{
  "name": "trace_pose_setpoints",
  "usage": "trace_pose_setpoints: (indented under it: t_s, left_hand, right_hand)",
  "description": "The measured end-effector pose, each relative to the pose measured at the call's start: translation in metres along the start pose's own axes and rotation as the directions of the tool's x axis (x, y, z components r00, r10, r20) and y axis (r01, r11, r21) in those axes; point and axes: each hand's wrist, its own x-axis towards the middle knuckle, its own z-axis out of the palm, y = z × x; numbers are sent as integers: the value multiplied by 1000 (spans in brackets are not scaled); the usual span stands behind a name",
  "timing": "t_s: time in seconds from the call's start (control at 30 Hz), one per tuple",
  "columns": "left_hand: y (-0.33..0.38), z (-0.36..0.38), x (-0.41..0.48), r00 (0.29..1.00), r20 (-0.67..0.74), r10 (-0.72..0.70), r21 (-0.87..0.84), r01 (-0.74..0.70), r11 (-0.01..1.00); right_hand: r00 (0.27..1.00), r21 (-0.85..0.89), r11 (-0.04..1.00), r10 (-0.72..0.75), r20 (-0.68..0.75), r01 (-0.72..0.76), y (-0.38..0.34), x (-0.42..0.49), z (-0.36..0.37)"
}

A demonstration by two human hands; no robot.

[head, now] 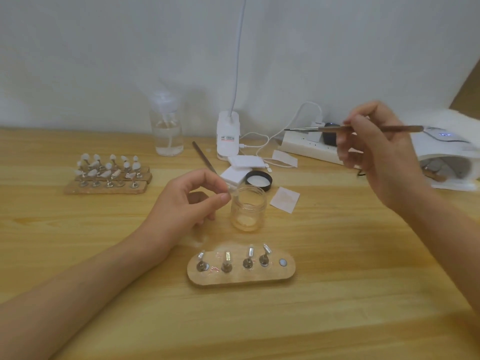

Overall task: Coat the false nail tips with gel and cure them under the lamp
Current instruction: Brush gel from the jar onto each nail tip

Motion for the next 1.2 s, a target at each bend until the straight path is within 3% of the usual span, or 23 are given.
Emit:
trace_pose_setpoints:
  t_s: [0.17,0.3,0.4,0.57,0.77,0.9,0.97,1.07,1.2]
  left_hand:
    - [0,-2,0,1000,0,-1,-20,1,1000]
    - [0,-2,0,1000,1,-11,-16,11,1000]
    - [0,-3,0,1000,10,-8,-19,8,1000]
    - [3,-4,-2,999,47,14,-40,-12,999]
    - [7,-4,-2,998,60,13,-84,-8,996]
    - [10,-3,-3,998,59,9,-127,-1,992]
    - [11,-5,-2,996,85,17,-137,-5,991]
    - [12,-9,-2,978,206,39,-170,-3,985]
    - [13,-11,-3,949,307,73,-235,1,972]
  right_hand:
    - [980,-433,891,-61,191,140,-13,-28,-19]
    - [885,-748,513,-50,464,421,-3,-75,-18]
    - [847,-800,335,8,531,498,-2,-88,-13]
    - [821,-796,288,50,568,533,-2,-88,-9]
    - [776,-764,287,96,623,578,-4,-81,-9]
    - [817,-758,371,-4,577,537,-9,-66,1]
    - [877,-731,532,-46,479,427,-12,-59,20]
    - [931,-534,820,4,364,205,-15,-49,58]
    - [912,-372,922,56,406,108,-20,-41,94]
